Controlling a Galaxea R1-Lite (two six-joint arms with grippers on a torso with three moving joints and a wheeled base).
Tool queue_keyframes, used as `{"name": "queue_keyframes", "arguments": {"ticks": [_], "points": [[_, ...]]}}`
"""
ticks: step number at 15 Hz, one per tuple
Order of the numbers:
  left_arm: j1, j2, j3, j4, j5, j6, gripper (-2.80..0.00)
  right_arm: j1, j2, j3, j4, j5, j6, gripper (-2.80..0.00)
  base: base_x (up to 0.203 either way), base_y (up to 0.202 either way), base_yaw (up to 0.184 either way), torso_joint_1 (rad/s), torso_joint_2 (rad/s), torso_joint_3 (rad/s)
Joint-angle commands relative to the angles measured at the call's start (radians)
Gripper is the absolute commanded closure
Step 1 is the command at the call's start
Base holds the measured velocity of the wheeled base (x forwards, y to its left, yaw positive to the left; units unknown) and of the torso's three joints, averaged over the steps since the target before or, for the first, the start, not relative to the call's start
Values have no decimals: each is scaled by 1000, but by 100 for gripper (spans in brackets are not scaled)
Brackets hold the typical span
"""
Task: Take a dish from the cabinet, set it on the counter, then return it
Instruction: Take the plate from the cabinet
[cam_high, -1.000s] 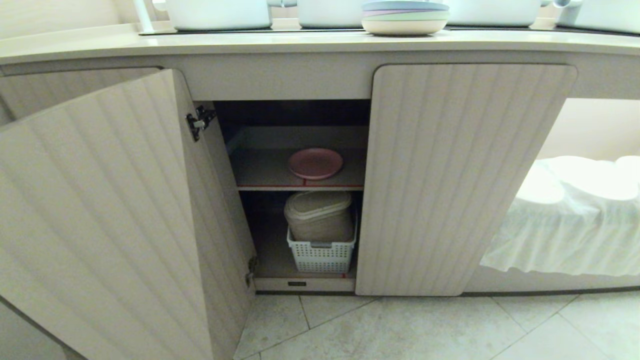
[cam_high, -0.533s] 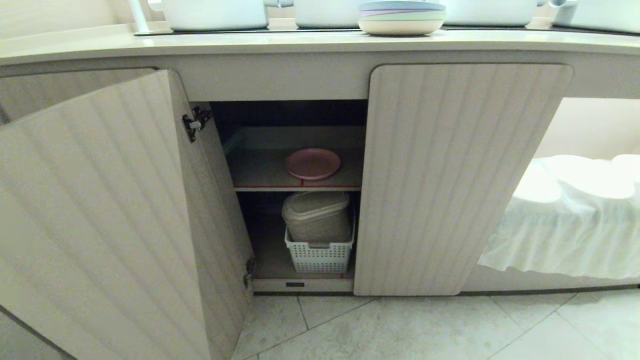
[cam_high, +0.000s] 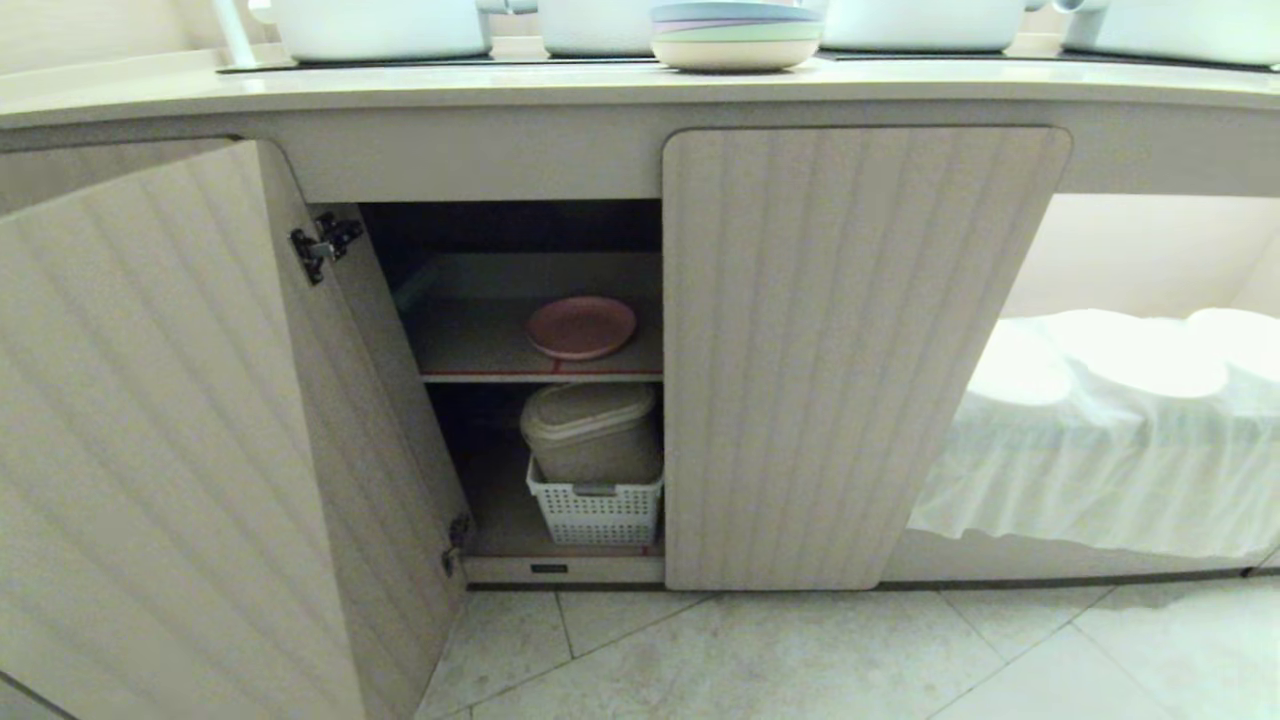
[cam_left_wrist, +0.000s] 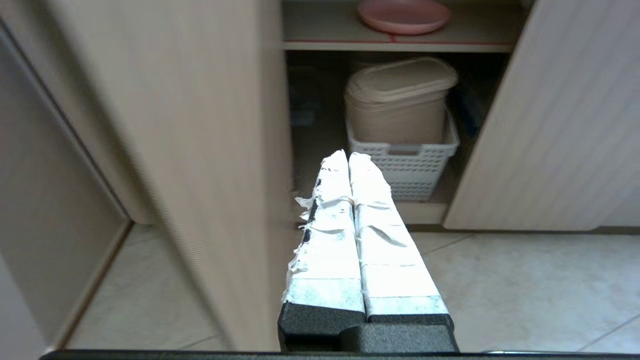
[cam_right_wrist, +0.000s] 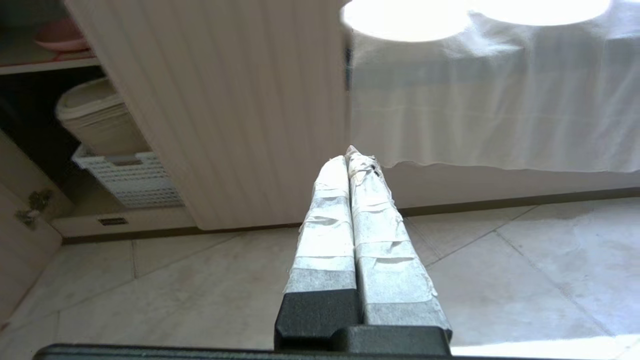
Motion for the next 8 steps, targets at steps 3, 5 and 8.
{"name": "queue_keyframes", "arguments": {"ticks": [3,5,8], "points": [[0,-1,0,0,0,0,0,0,0,0,0,0,1,0,0,-193,0,3,2,6],[0,-1,0,0,0,1,0,0,0,0,0,-1,1,0,0,-198,0,3,2,4],[0,1,0,0,0,1,0,0,0,0,0,-1,0,0,0,-146,3,2,3,0]]}}
